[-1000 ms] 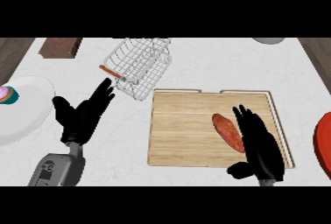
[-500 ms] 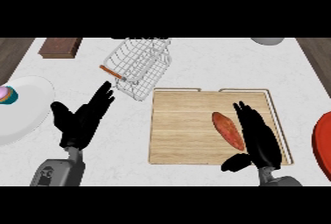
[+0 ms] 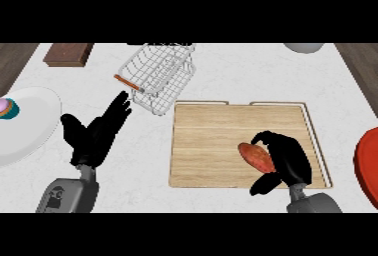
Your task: Pick the sweet potato from the tray and place it in the tiered basket
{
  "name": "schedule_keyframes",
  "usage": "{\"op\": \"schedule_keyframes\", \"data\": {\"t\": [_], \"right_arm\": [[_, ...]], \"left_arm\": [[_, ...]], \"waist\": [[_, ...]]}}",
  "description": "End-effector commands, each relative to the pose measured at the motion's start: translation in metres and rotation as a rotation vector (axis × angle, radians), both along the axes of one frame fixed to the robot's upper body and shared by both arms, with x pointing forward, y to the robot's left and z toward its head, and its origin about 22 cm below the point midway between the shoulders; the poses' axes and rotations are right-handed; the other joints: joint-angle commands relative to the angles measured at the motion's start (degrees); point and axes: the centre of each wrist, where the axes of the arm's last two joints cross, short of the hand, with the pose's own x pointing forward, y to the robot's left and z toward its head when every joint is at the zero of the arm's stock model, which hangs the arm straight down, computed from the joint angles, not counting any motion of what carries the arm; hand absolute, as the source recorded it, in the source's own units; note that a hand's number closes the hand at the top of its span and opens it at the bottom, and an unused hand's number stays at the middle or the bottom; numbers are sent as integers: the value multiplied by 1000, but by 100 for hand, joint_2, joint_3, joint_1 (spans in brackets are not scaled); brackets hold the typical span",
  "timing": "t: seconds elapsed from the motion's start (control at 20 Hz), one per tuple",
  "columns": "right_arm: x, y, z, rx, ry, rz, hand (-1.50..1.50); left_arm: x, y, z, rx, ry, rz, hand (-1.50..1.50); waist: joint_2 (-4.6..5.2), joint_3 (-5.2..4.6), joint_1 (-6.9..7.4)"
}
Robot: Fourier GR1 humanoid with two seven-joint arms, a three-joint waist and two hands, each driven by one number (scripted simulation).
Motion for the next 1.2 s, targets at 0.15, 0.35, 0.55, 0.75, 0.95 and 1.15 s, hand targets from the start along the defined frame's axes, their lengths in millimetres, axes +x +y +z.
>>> {"op": "schedule_keyframes", "data": {"t": [0.15,0.35,0.55,0.75,0.95,1.15], "right_arm": [[3,13,-16,-33,-46,27,150],[-19,22,-22,28,-97,32,150],[68,-32,39,-104,12,314,150],[108,-58,72,-110,77,490,150],[148,-66,109,66,49,534,150],[161,-99,132,252,29,529,150]], "left_arm": [[-2,5,-4,-12,1,-10,0],[-3,5,2,-10,15,-1,0],[7,-11,6,6,-14,-34,0],[9,-26,7,-7,-17,-72,0],[6,-28,5,1,-15,-73,0],[5,-4,2,3,3,-44,0]], "waist": [[88,103,27],[81,104,16],[177,110,311],[216,117,439],[190,117,384],[154,111,248]]}}
